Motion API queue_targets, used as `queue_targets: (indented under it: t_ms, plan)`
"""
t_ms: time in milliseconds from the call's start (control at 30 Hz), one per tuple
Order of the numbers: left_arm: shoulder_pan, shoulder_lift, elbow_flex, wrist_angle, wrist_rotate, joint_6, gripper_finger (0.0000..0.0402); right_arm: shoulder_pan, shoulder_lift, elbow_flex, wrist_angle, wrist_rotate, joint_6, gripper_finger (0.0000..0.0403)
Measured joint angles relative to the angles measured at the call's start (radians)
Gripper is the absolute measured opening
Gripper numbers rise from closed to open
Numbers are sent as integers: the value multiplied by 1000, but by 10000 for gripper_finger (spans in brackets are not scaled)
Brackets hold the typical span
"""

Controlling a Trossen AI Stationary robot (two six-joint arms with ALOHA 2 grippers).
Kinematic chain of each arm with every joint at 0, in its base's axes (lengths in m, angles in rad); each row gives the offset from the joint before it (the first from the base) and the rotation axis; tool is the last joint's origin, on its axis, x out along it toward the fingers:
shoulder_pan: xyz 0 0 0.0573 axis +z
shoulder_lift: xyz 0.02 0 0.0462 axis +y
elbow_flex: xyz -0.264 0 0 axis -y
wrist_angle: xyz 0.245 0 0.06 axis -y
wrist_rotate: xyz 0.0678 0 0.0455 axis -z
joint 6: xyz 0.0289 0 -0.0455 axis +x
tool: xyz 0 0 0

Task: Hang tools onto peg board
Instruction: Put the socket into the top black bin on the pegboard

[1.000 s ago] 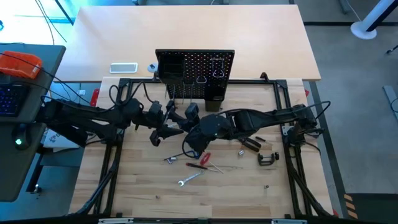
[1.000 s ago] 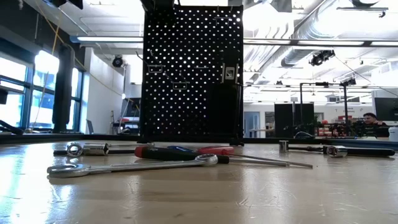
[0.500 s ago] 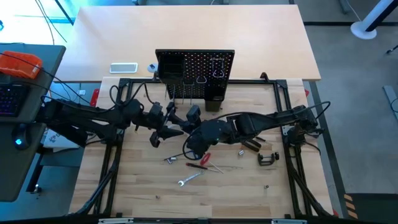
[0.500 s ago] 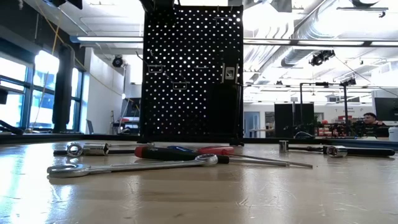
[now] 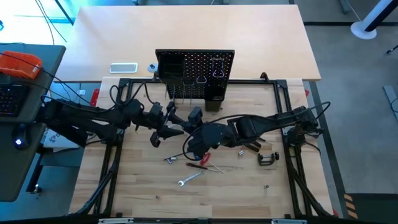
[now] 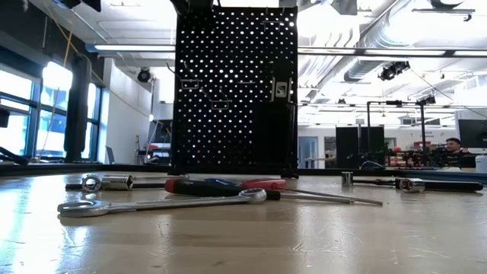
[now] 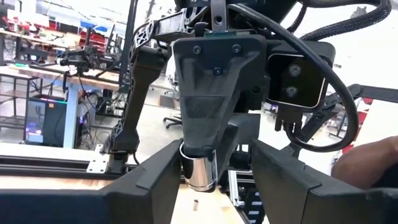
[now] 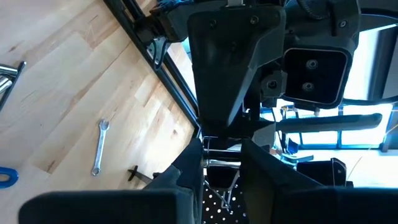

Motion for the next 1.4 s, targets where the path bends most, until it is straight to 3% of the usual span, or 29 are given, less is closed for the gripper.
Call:
queue_targets:
  t_ms: [667, 933, 1400]
  plan:
    - [3, 0, 0, 7, 13, 46, 111, -4, -2, 2, -11, -25, 28, 67]
    - [3, 0, 0, -10, 13, 65, 54, -4, -2, 2, -34, -14, 37, 67]
    - [3, -1, 1, -21, 17, 70, 52, -5, -2, 2, -34, -8, 65, 81]
